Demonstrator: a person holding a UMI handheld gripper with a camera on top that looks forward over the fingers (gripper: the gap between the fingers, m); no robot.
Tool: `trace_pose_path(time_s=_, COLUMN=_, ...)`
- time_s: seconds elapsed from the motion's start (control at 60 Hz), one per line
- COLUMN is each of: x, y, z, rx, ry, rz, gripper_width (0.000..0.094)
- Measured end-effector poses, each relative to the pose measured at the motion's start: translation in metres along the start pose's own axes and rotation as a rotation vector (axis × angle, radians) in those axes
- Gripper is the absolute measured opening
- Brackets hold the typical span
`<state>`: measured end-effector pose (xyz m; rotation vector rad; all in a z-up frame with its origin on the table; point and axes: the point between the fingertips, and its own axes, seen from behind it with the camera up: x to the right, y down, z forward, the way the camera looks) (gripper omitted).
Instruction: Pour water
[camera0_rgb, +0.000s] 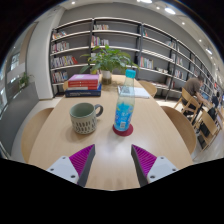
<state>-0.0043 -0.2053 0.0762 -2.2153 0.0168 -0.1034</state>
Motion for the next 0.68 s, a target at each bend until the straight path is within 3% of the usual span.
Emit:
trace_pose_path(time_s=0.317, x=-0.021, y=-0.063, z=-0.09, rx=0.127, ry=0.018, rz=0.088, gripper_width=0.0727)
trace_pose_path(time_s=0.683, x=-0.028, y=-0.082, z=-0.131, rx=0.173, ry=0.014, rz=0.069, gripper_width=0.0725)
